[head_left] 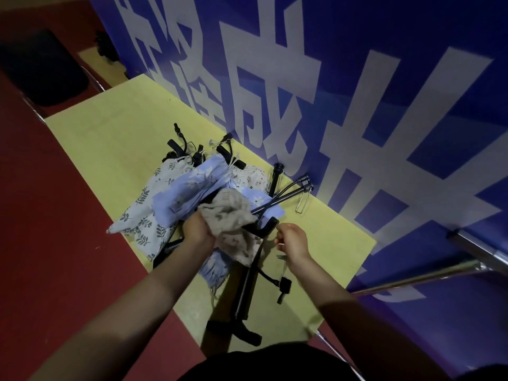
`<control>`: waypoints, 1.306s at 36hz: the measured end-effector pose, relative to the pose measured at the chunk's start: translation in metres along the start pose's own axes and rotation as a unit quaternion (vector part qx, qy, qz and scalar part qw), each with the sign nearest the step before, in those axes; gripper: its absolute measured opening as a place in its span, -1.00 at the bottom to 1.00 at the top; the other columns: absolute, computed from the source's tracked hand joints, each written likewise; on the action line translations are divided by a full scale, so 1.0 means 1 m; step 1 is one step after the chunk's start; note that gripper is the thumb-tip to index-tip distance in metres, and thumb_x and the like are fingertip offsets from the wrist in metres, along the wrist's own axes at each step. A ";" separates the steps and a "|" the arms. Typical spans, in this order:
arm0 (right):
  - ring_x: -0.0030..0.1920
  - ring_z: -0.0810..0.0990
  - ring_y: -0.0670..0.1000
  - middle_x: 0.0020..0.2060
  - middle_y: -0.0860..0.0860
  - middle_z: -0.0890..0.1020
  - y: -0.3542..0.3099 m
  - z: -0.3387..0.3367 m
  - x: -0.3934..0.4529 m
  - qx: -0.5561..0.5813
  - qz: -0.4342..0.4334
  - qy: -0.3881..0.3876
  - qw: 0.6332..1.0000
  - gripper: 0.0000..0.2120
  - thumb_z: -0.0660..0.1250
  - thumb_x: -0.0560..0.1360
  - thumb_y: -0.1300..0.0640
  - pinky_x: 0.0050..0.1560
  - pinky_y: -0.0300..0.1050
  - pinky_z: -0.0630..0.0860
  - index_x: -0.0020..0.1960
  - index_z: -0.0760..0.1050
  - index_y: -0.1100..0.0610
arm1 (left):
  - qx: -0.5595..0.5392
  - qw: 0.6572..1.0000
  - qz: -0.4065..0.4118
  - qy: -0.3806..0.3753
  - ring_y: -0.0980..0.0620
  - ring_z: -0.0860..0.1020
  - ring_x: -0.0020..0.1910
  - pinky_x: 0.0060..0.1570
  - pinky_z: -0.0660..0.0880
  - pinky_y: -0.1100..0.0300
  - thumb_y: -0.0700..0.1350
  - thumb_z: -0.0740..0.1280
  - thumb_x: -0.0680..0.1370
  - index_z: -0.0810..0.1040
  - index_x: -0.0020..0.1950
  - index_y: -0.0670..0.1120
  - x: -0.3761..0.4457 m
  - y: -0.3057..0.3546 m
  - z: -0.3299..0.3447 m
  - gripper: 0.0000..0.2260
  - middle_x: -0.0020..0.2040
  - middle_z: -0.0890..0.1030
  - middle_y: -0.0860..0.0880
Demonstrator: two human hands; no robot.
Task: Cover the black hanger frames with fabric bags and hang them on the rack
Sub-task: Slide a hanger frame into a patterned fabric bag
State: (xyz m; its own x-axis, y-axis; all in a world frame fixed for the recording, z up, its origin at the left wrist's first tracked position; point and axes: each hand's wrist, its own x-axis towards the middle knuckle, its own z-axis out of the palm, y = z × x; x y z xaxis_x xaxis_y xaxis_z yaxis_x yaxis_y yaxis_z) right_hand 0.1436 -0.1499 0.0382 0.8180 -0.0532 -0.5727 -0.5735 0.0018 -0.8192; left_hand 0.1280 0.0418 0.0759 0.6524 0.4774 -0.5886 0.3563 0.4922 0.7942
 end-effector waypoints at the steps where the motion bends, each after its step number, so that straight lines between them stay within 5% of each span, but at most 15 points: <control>1: -0.48 0.41 0.02 -0.47 0.05 0.44 0.000 -0.003 0.005 -0.004 0.004 0.005 1.000 -0.78 0.24 0.54 0.25 -0.43 -0.17 0.32 -0.28 0.37 0.16 | 0.019 1.000 0.012 0.014 -0.02 0.53 -0.15 0.04 0.51 0.03 -0.14 0.06 0.67 0.47 -0.05 -0.09 0.002 0.005 0.000 -0.78 -0.06 0.53 -0.08; 3: -0.49 0.45 0.00 -0.43 0.06 0.47 -0.001 -0.011 0.018 -0.012 0.014 0.015 1.000 -0.82 0.26 0.55 0.21 -0.42 -0.15 0.35 -0.22 0.42 0.19 | 0.062 0.997 0.035 0.041 0.00 0.47 -0.25 -0.03 0.47 0.02 -0.08 0.06 0.68 0.46 -0.13 -0.06 0.006 0.015 -0.003 -0.74 -0.14 0.52 -0.06; 6: -0.33 0.50 0.05 -0.34 0.09 0.51 0.000 -0.021 0.044 -0.014 0.032 0.035 0.999 -0.81 0.31 0.55 0.12 -0.34 -0.14 0.43 -0.20 0.46 0.20 | 0.161 0.970 0.161 0.082 0.01 0.19 -0.44 -0.40 0.21 0.19 -0.15 0.15 0.57 0.23 -0.34 -0.07 0.014 0.026 -0.011 -0.72 -0.41 0.26 -0.05; 10: -0.22 0.53 0.09 -0.26 0.11 0.55 -0.003 -0.021 0.077 -0.052 0.051 0.046 0.996 -0.70 0.37 0.52 -0.03 -0.18 -0.05 0.52 -0.06 0.54 0.23 | 0.315 0.910 0.266 -0.038 0.00 0.18 -0.41 -0.41 0.22 0.23 -0.18 0.16 0.65 0.24 -0.28 -0.17 0.021 0.024 -0.025 -0.69 -0.34 0.21 -0.20; 13: -0.25 0.49 0.09 -0.21 0.12 0.52 -0.007 -0.011 0.099 -0.094 0.072 0.030 0.992 -0.62 0.39 0.48 -0.13 -0.16 -0.03 0.50 -0.14 0.49 0.22 | 0.373 0.889 0.252 -0.085 -0.01 0.28 -0.40 -0.34 0.30 0.19 -0.10 0.21 0.66 0.36 -0.19 -0.21 0.033 0.017 -0.031 -0.73 -0.30 0.32 -0.20; 19: -0.18 0.51 0.12 -0.01 0.13 0.55 -0.012 0.016 0.132 -0.095 0.125 -0.027 0.987 -0.53 0.44 0.43 -0.15 -0.28 -0.10 0.45 0.07 0.56 0.24 | 0.401 0.877 0.232 -0.124 0.03 0.34 -0.37 -0.27 0.30 0.16 -0.13 0.22 0.64 0.44 -0.12 -0.22 0.050 0.000 -0.020 -0.80 -0.27 0.44 -0.08; 23: 0.14 0.55 0.18 0.15 0.13 0.55 -0.012 0.038 0.151 -0.043 0.147 -0.058 0.986 -0.44 0.55 0.36 -0.05 -0.06 -0.01 0.51 0.19 0.51 0.28 | 0.475 0.860 0.146 -0.114 0.00 0.39 -0.36 -0.29 0.29 0.11 0.00 0.26 0.62 0.41 -0.18 -0.10 0.066 -0.019 -0.013 -0.76 -0.33 0.44 -0.05; 28: -0.28 0.54 0.07 -0.12 0.13 0.55 -0.018 0.054 0.168 -0.098 0.134 -0.068 0.984 -0.64 0.51 0.42 0.07 -0.47 -0.20 0.51 0.06 0.55 0.29 | 0.474 0.870 0.115 -0.072 -0.02 0.40 -0.35 -0.32 0.31 0.13 0.01 0.25 0.62 0.46 -0.10 -0.13 0.083 -0.027 -0.016 -0.78 -0.28 0.48 -0.08; 32: -0.53 0.57 -0.04 -0.13 0.10 0.54 -0.025 0.065 0.179 -0.123 0.125 -0.082 0.981 -0.61 0.47 0.46 0.07 -0.49 -0.28 0.51 0.16 0.53 0.30 | 0.455 0.882 0.100 -0.068 -0.02 0.44 -0.36 -0.36 0.35 0.15 0.03 0.24 0.63 0.50 0.15 -0.07 0.097 -0.022 -0.016 -0.79 -0.20 0.58 -0.08; 39: -0.42 0.42 -0.01 -0.22 0.01 0.36 -0.039 0.082 0.188 -0.134 0.144 -0.129 0.972 -0.64 0.40 0.50 0.08 -0.53 -0.29 0.44 0.22 0.45 0.22 | 0.473 0.873 0.099 -0.067 0.03 0.53 -0.19 -0.18 0.46 0.11 0.06 0.24 0.62 0.32 0.46 0.01 0.115 -0.004 -0.022 -0.58 0.00 0.50 0.03; 44: -0.22 0.52 0.03 -0.02 0.02 0.54 -0.043 0.090 0.193 -0.134 0.141 -0.162 0.968 -0.53 0.47 0.35 -0.02 -0.32 -0.08 0.49 0.18 0.52 0.18 | 0.495 0.857 0.108 -0.092 0.03 0.54 -0.16 -0.09 0.46 0.09 0.06 0.24 0.62 0.21 0.54 0.05 0.124 0.003 -0.023 -0.50 0.05 0.46 0.02; 47: -0.33 0.39 -0.03 0.06 0.02 0.46 -0.043 0.088 0.194 -0.147 0.122 -0.153 0.970 -0.55 0.41 0.44 0.02 -0.39 -0.14 0.31 0.26 0.48 0.18 | 0.506 0.849 0.113 -0.101 -0.10 0.55 0.14 -0.02 0.39 0.14 0.02 0.24 0.63 0.22 0.54 0.02 0.128 0.007 -0.020 -0.51 0.32 0.49 -0.09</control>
State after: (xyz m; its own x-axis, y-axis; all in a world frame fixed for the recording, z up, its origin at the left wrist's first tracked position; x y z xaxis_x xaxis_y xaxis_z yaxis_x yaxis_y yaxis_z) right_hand 0.3314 -0.0726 -0.0402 0.6056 0.2122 -0.7669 -0.7021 -0.3110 -0.6405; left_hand 0.2004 0.1212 0.0034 0.8456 0.2925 -0.4465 0.5325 -0.5208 0.6672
